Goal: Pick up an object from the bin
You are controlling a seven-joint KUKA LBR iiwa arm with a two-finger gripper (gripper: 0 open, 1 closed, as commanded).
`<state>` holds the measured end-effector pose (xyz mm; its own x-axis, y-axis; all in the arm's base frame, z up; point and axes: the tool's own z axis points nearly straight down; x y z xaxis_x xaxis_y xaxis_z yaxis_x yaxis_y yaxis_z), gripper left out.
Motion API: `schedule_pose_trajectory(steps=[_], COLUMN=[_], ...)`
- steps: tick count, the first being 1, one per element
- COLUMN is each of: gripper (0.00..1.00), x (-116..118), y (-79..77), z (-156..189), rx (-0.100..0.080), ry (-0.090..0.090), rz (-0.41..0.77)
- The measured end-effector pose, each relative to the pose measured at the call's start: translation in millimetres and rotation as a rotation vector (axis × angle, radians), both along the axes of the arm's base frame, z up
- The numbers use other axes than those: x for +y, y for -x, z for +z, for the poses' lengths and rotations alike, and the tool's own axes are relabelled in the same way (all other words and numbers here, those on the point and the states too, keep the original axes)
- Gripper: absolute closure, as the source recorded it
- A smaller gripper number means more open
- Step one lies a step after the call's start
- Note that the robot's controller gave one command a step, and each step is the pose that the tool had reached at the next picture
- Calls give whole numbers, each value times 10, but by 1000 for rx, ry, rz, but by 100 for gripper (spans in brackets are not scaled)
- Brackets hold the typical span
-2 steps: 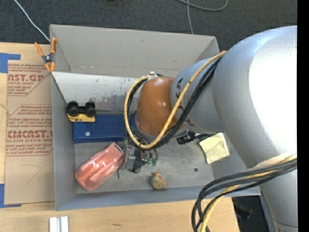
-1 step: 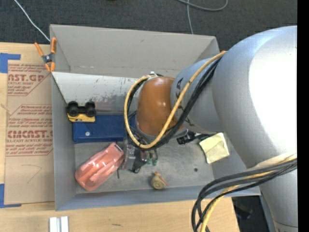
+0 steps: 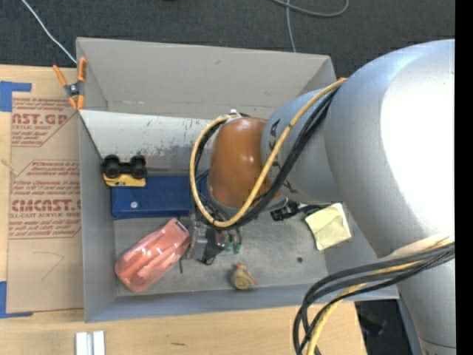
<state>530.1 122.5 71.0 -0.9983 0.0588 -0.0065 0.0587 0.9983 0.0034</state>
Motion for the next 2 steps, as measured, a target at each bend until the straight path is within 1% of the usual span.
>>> schedule_pose_trajectory(steps=[2], gripper=[100], x=[0], y=[0], z=[0], rx=[0], ry=[0], rz=[0])
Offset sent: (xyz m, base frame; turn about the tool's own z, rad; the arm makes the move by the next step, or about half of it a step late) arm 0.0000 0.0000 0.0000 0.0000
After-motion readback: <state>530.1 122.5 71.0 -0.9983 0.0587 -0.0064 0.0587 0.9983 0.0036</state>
